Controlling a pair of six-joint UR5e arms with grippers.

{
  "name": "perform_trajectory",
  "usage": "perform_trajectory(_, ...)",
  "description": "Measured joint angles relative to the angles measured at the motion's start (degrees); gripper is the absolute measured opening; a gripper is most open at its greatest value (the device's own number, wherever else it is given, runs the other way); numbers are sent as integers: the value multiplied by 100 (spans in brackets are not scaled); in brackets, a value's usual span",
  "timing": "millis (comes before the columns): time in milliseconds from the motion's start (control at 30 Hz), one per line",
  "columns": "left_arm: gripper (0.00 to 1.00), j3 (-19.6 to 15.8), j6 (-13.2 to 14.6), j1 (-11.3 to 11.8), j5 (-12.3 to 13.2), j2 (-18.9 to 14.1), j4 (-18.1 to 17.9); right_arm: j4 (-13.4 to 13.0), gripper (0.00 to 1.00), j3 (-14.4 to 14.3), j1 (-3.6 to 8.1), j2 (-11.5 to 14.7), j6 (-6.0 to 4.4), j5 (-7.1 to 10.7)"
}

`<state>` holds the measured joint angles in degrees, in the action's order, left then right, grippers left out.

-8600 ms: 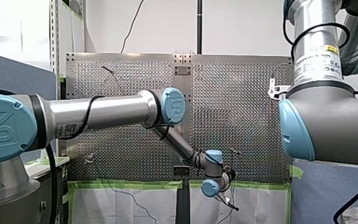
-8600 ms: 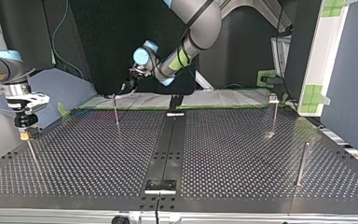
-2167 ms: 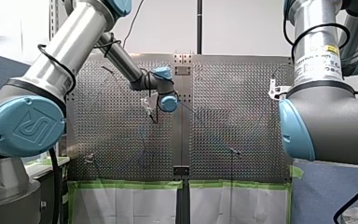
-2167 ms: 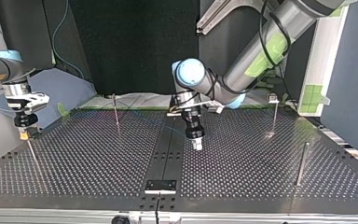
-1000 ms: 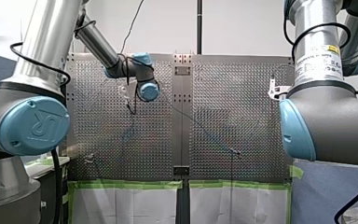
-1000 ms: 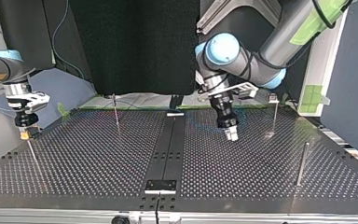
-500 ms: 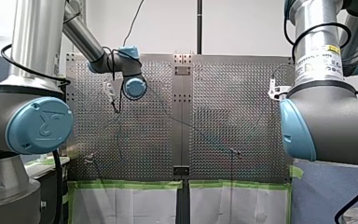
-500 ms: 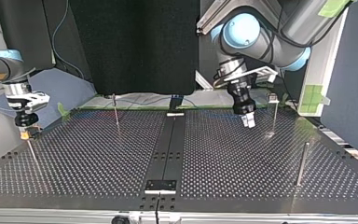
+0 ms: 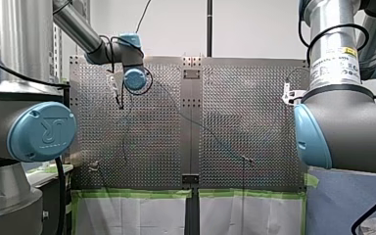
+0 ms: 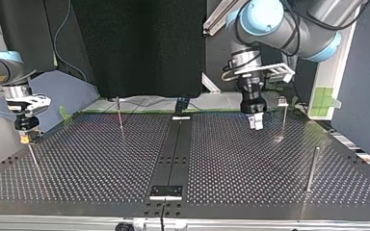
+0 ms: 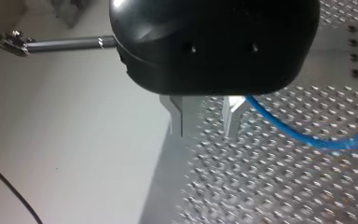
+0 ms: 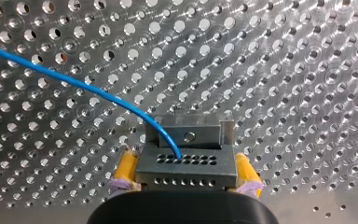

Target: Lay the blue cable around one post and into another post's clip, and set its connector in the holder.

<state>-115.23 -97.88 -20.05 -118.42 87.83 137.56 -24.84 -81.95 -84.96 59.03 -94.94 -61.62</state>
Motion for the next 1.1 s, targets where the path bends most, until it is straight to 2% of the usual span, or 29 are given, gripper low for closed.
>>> perform_trajectory(133,44,126,-50,46,200,-219,220,-1,80,1,2,-1,0,5)
perform_trajectory(233,44,181,-66,76,257,-358,386,4,80,2,3,-3,0,9)
perform_trajectory(533,44,198,-50,157,58,-414,861,11,80,-2,6,-1,0,17)
perform_trajectory(867,44,208,28,368,-155,-296,956,13,80,0,4,-1,0,17)
perform_trajectory(1100,44,226,-19,678,32,-282,970,13,80,-1,4,-1,0,17)
